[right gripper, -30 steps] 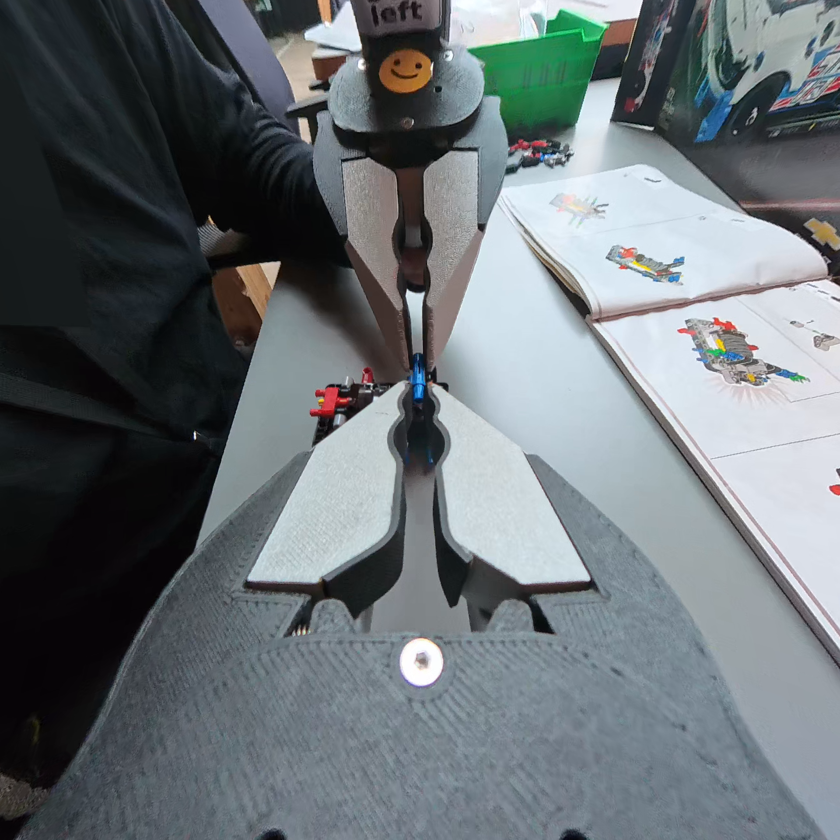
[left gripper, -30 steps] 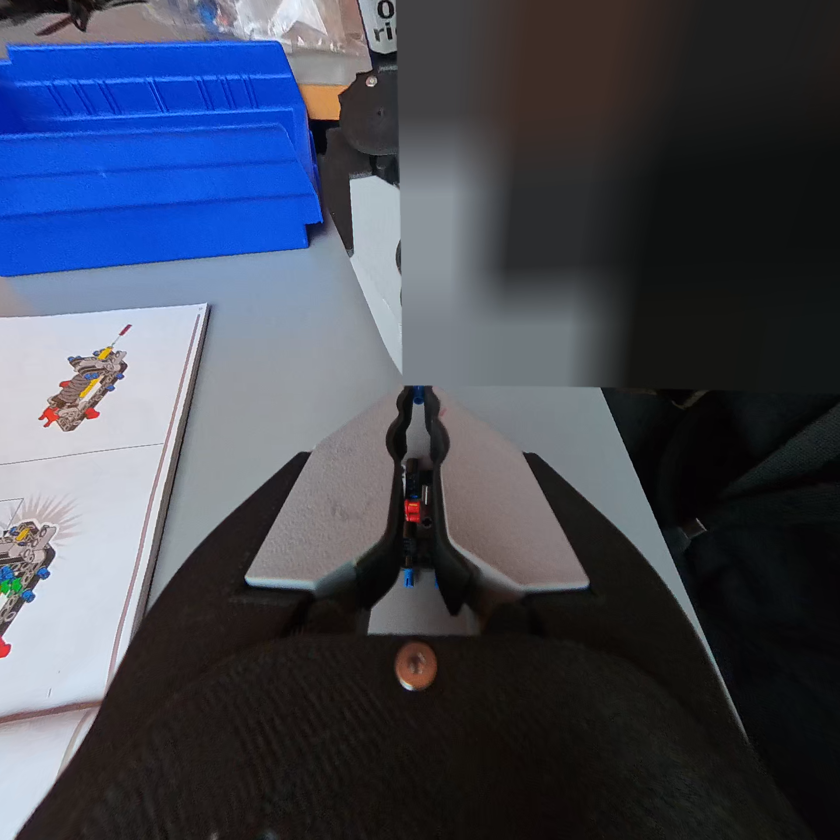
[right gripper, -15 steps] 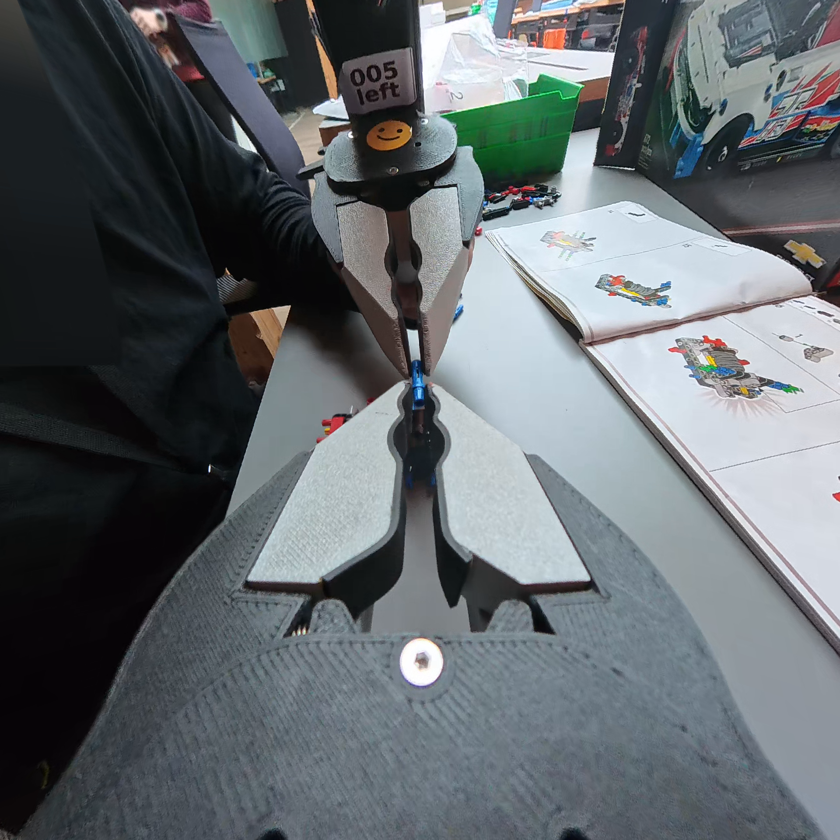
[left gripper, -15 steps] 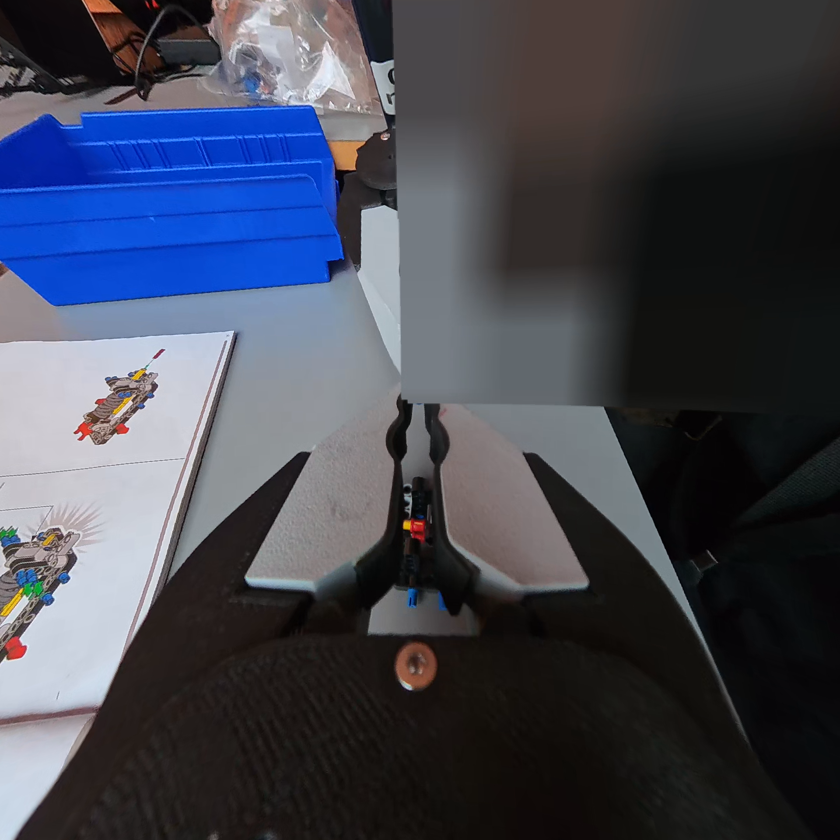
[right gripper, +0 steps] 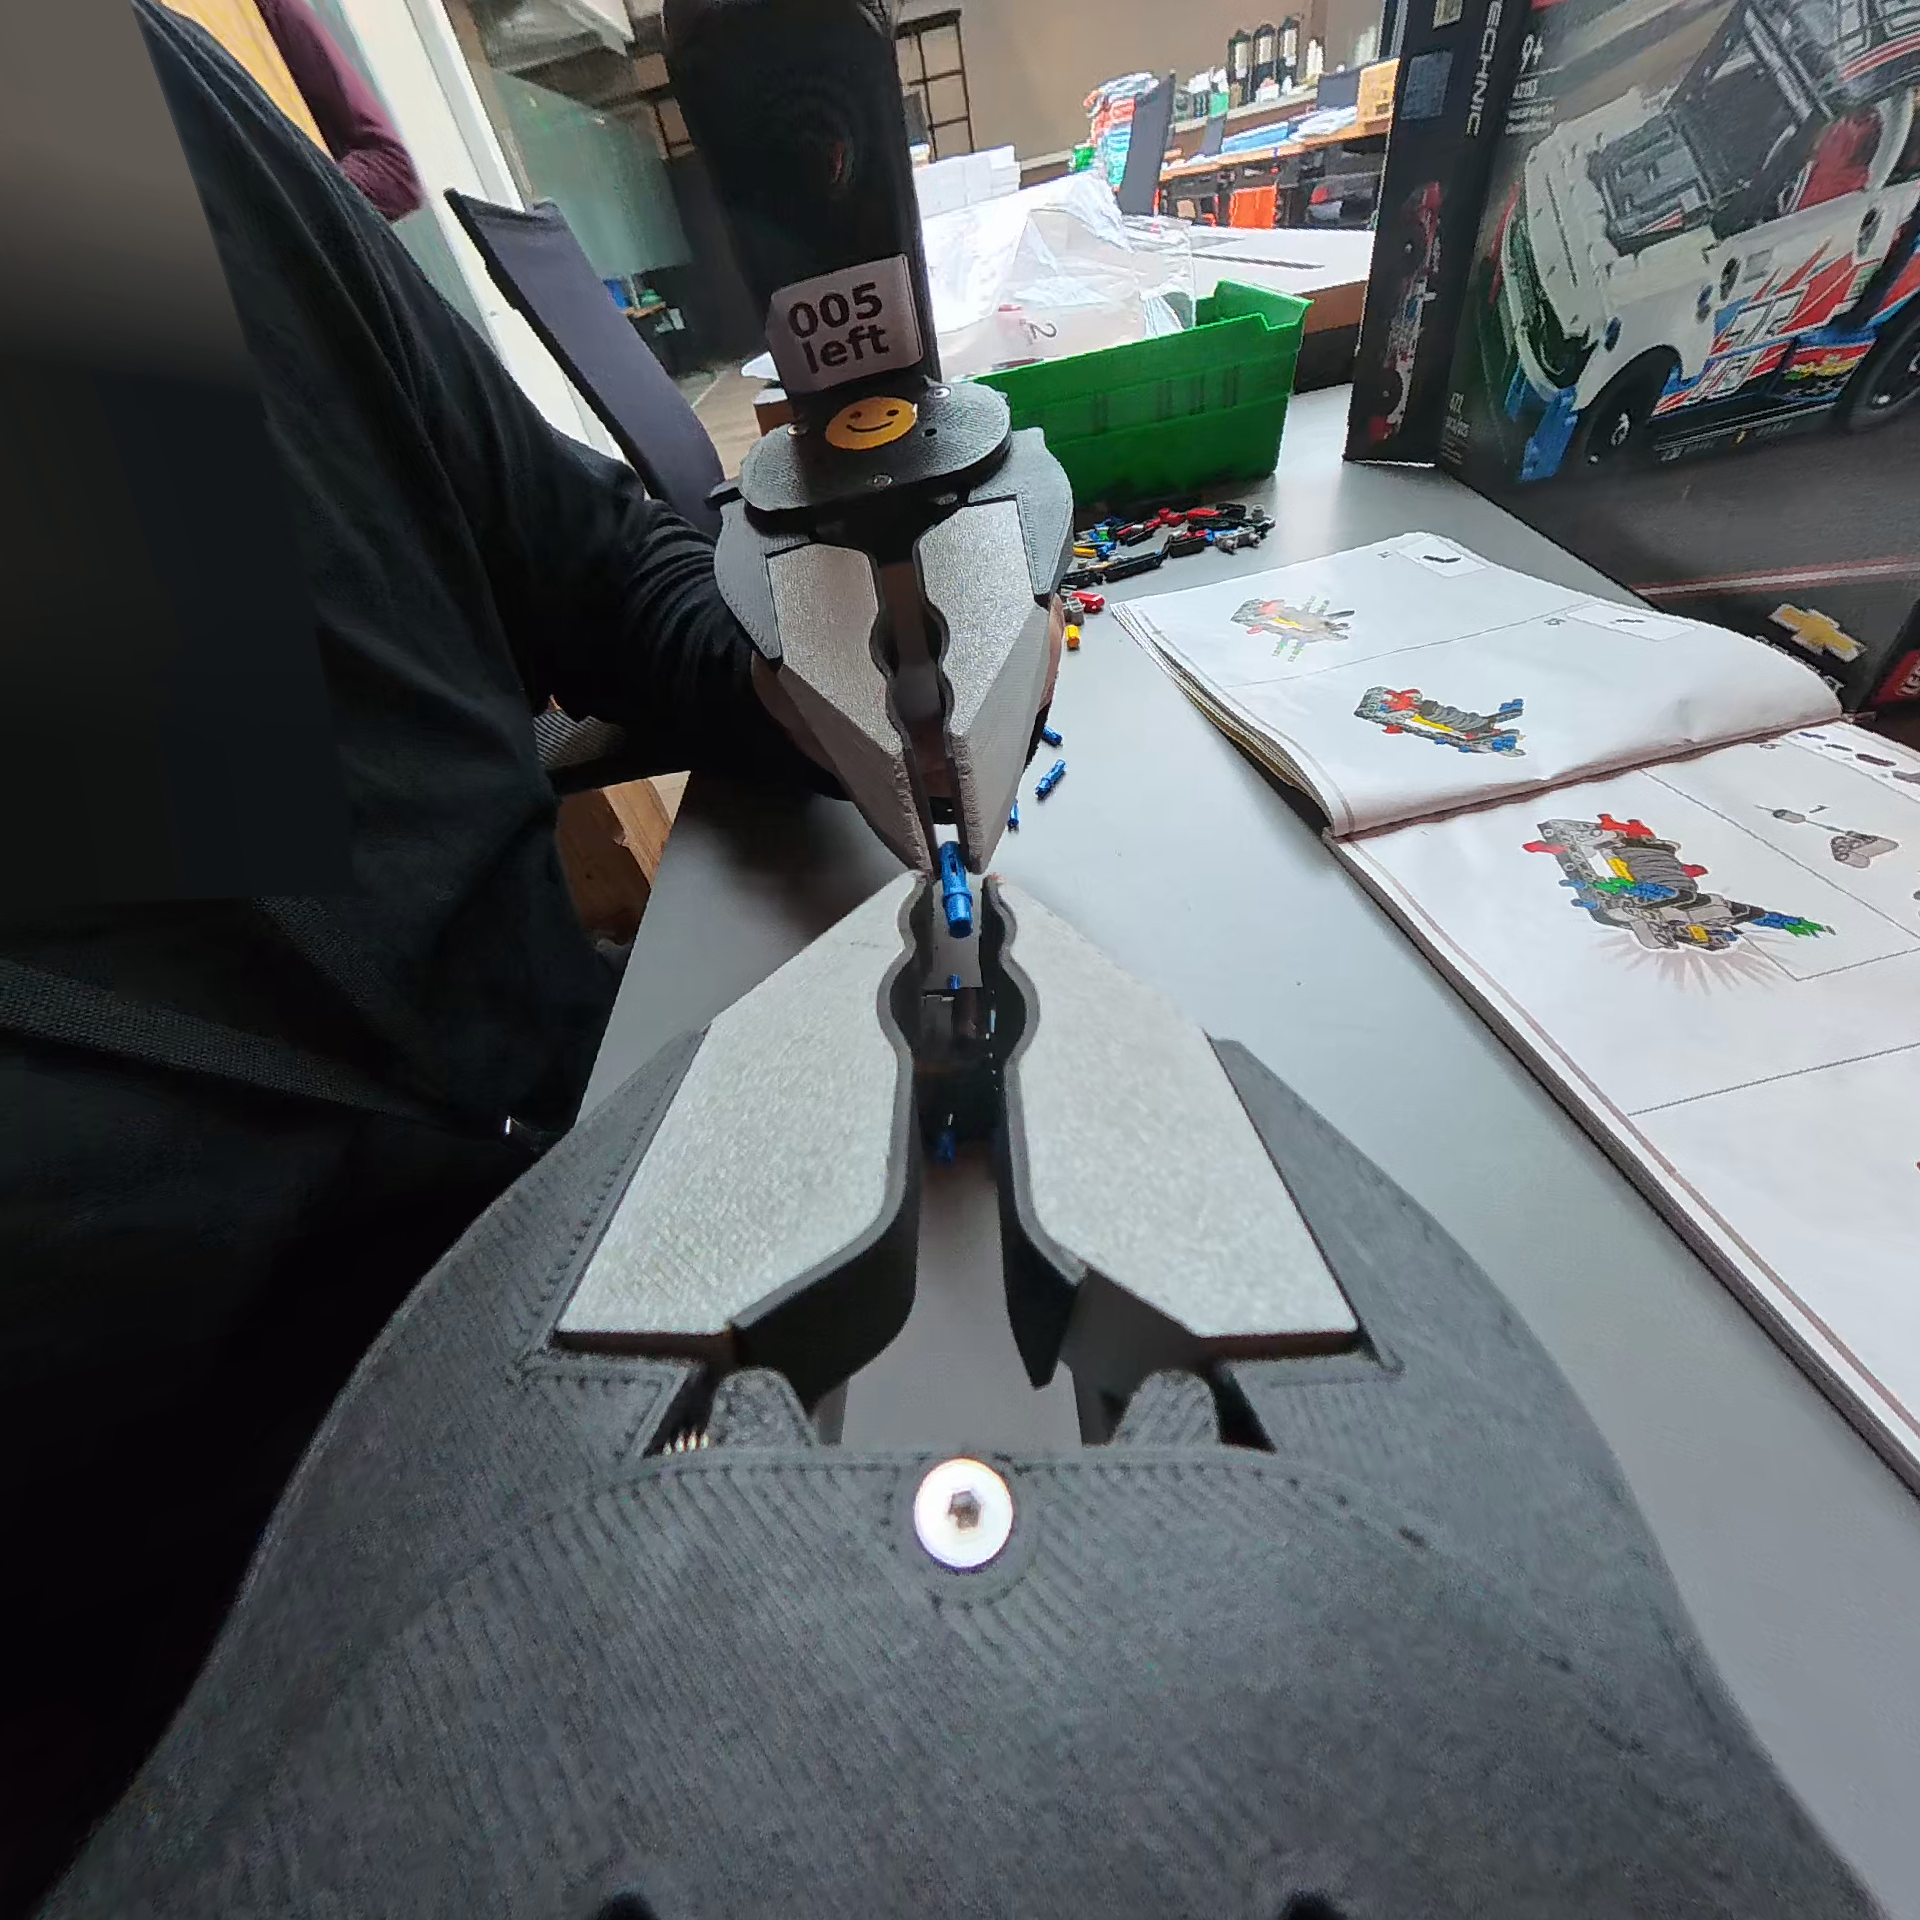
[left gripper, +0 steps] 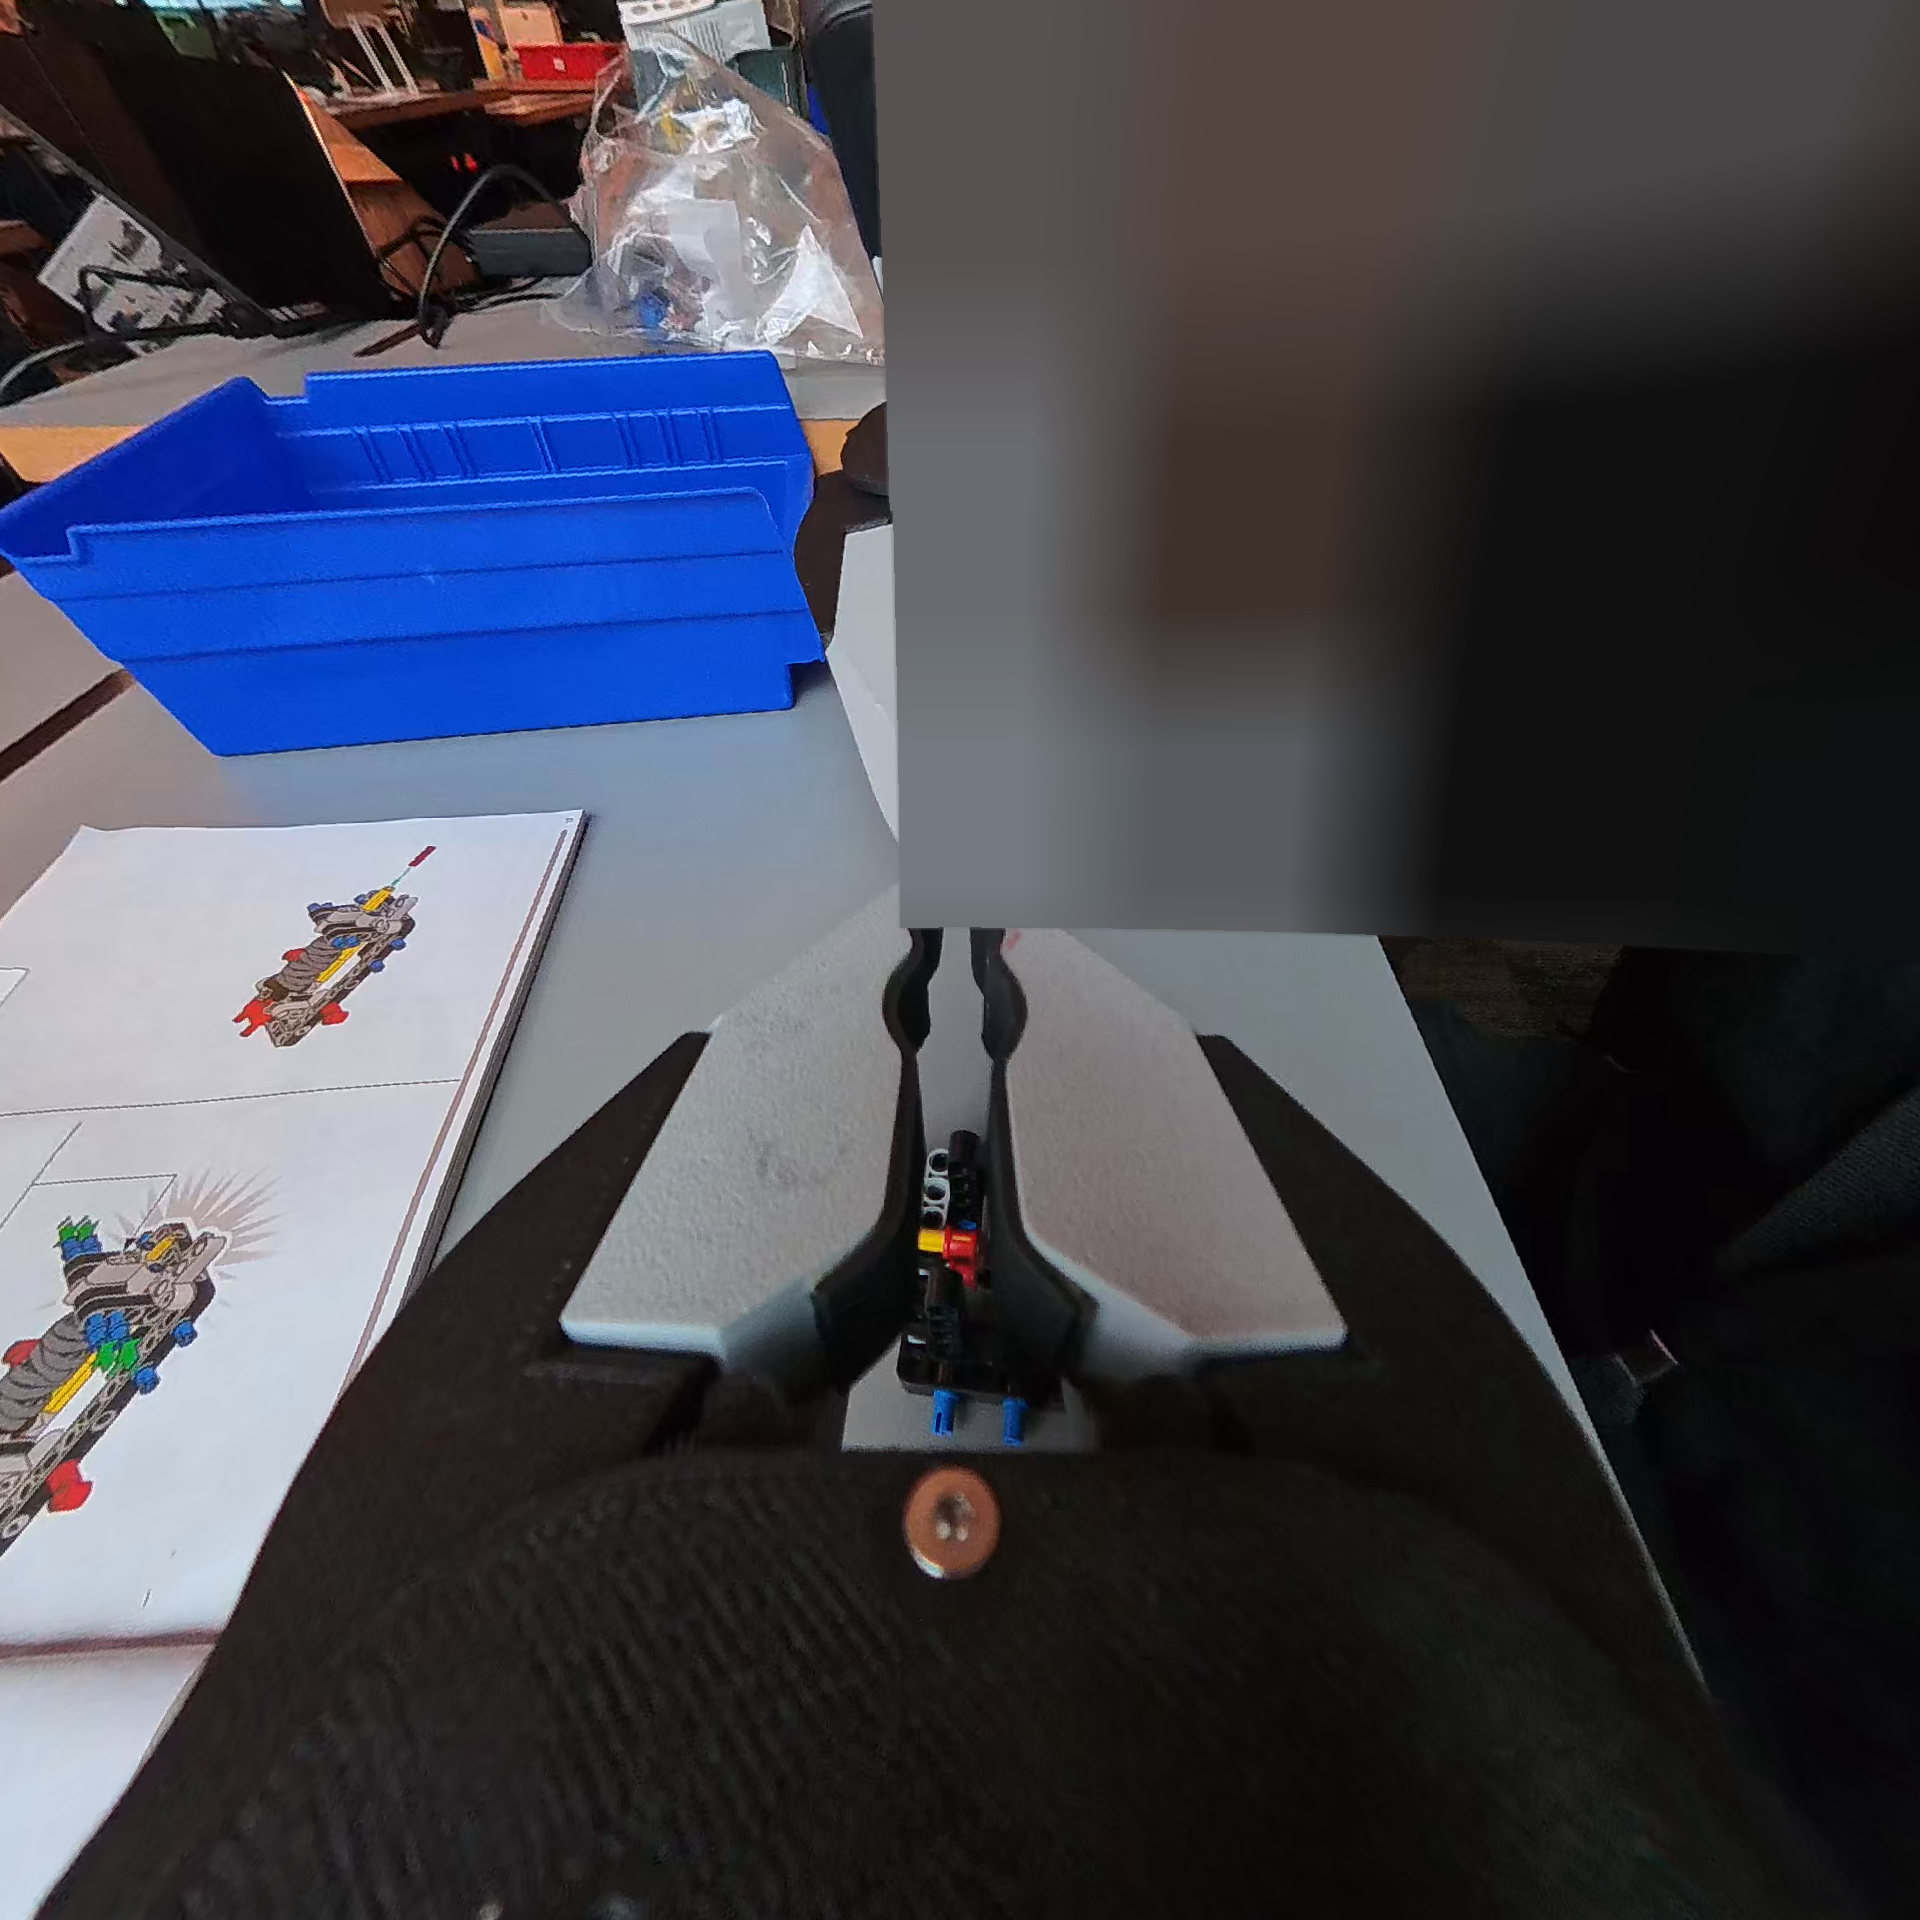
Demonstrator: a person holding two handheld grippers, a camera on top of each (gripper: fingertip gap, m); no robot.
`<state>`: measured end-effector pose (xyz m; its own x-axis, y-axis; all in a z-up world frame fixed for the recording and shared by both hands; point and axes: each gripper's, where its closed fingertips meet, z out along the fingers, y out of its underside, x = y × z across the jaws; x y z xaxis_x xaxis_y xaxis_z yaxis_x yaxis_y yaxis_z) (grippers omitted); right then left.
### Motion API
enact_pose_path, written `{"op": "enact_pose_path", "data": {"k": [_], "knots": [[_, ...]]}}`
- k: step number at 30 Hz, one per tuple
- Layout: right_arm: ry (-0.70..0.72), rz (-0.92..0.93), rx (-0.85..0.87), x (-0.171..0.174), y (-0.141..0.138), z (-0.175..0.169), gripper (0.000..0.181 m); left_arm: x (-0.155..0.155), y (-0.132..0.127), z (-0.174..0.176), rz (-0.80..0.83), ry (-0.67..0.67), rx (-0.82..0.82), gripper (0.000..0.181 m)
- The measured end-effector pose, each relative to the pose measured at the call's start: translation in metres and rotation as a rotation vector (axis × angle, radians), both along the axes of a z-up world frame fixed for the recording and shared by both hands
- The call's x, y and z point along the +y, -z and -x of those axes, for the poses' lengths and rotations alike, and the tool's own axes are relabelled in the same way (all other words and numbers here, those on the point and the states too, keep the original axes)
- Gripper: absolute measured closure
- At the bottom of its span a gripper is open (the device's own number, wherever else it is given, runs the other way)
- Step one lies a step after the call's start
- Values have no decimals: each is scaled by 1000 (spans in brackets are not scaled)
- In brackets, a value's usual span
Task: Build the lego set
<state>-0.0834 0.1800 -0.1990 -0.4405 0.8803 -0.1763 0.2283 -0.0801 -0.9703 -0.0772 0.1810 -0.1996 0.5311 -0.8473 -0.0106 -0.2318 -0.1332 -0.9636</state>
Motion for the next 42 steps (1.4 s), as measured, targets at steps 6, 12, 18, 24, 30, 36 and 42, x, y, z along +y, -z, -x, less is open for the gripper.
{"op": "enact_pose_path", "data": {"k": [6, 12, 18, 24, 30, 36, 42], "knots": [[3, -18, -9, -1, 3, 1, 176, 0, 0, 0, 1, -2, 1, 179], [9, -18, -12, 0, 3, 1, 179, 1, -1, 1, -9, -11, 3, 179], [8, -16, -10, 0, 3, 1, 179, 1, 1, 0, -5, -8, 5, 179], [5, -15, -15, -1, 4, 2, 179, 1, 1, 0, 3, -5, 0, 179], [7, -15, -16, 0, 4, 2, 179, 1, 2, 0, -5, -11, 11, 179], [7, -20, -22, 0, 5, 2, 180, 1, 3, 0, -1, -9, 13, 179], [32, -67, -140, 2, 26, 4, 179, 6, 27, 9, 93, -17, 122, 163]]}}
